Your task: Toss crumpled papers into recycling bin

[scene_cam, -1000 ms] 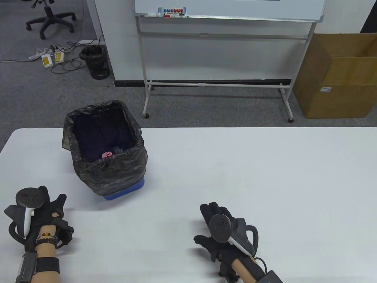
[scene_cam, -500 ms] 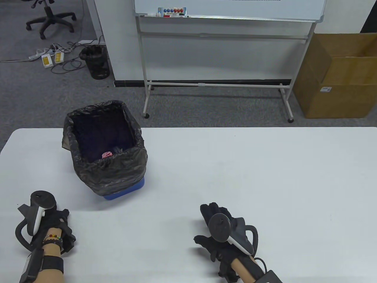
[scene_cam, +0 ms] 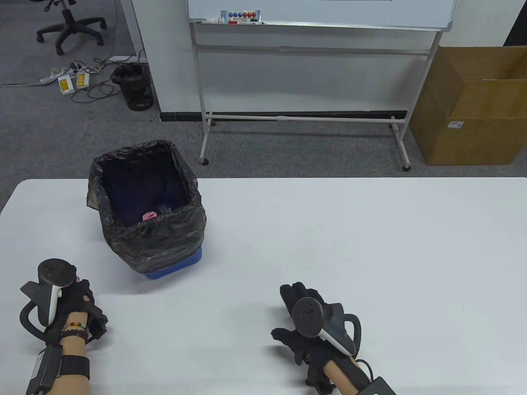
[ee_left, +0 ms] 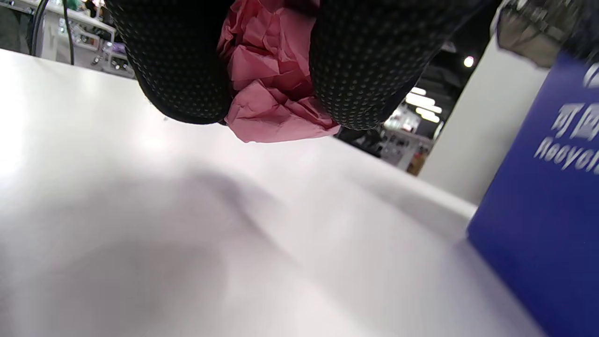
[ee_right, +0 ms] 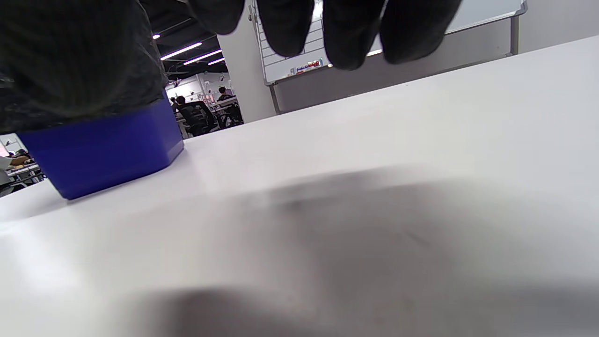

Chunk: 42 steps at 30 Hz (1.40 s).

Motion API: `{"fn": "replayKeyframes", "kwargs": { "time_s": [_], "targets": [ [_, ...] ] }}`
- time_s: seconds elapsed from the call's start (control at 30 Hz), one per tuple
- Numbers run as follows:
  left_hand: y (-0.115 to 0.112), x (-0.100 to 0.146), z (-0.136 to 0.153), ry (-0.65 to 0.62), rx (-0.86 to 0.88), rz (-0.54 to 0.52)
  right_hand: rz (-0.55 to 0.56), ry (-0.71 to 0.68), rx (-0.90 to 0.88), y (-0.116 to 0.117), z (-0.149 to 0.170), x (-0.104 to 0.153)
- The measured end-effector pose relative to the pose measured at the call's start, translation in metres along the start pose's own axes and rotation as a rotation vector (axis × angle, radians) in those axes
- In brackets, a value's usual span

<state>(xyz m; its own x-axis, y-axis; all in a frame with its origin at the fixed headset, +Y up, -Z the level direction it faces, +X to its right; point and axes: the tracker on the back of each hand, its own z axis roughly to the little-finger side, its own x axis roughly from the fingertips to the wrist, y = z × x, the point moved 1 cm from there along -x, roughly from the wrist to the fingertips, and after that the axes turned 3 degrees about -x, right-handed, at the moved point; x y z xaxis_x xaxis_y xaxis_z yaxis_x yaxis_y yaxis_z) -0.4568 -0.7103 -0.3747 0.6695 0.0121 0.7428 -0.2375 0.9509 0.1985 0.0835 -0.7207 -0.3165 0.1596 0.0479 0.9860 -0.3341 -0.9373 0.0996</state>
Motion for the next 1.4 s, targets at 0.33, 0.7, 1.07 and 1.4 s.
{"fn": "replayKeyframes", "kwargs": {
  "time_s": [0.33,0.7,1.07,1.4],
  "targets": [
    [0.069,0.010,-0.030,-0.095,0.284,-0.114,0.006,-0.007,-0.003,0.000,0.000,0.000],
    [0.141,0.035,-0.076,-0.242,0.352,-0.247,0.011,-0.012,-0.005,-0.001,0.000,0.001],
    [0.178,0.064,-0.126,-0.389,0.351,-0.306,0.015,-0.012,-0.005,-0.001,0.001,0.002],
    [0.195,0.095,-0.176,-0.566,0.356,-0.391,0.016,-0.011,-0.005,-0.001,0.001,0.002]
  ]
}}
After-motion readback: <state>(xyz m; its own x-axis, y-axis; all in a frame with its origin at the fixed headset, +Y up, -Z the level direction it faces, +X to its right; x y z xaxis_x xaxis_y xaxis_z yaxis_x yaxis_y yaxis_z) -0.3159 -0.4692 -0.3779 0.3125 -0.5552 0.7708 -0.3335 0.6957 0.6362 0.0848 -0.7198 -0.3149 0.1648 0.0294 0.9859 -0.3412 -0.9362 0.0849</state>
